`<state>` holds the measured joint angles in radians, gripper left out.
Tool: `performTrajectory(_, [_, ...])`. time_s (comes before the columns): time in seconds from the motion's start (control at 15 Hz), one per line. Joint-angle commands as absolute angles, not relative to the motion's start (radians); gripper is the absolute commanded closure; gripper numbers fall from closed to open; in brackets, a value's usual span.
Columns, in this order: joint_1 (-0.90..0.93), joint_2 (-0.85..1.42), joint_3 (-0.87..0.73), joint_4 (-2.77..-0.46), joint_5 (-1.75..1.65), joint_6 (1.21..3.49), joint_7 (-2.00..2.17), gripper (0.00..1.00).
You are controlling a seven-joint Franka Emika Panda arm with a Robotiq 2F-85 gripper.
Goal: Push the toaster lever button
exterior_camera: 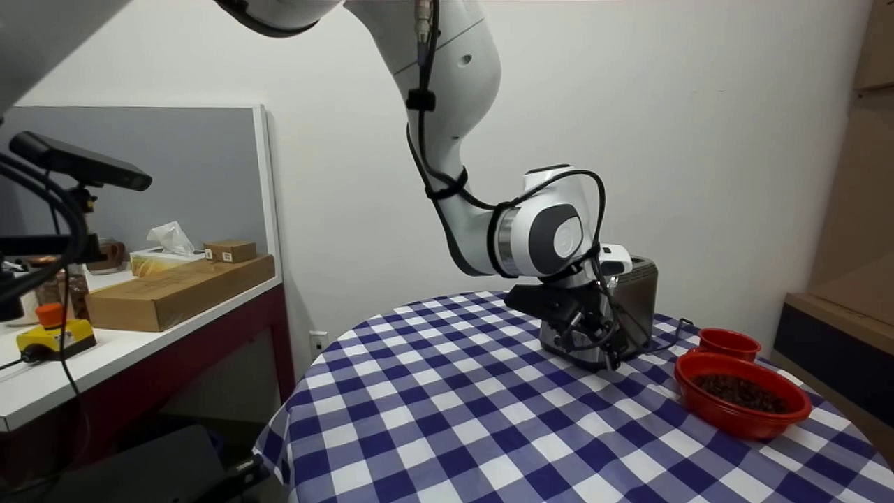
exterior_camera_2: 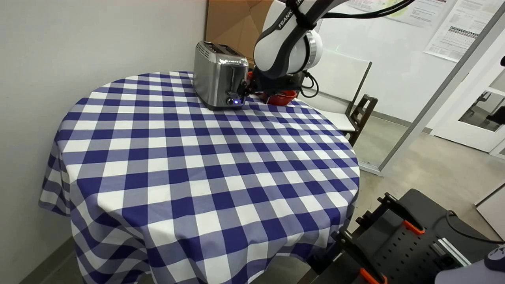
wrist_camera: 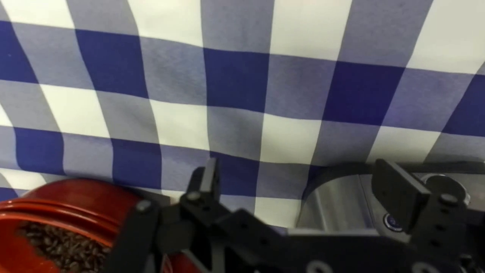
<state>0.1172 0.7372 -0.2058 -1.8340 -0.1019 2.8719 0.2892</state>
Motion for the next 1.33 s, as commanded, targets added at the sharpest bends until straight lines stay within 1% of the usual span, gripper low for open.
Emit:
performTrajectory(0.0, [0.131,0.795,-0.221,-1.761,-0.085,2.877,0.296,0.00])
performTrajectory(0.33, [0.122,0.828,-0.204,-1.719,-0.066,2.887,0.298,0.00])
performTrajectory(0.73, [0.108,0.816,-0.175,-1.728,-0.023,2.891,0.289,0.00])
performTrajectory(1.27, [0.116,0.805,-0.186,-1.723,-0.030,2.813,0.282,0.00])
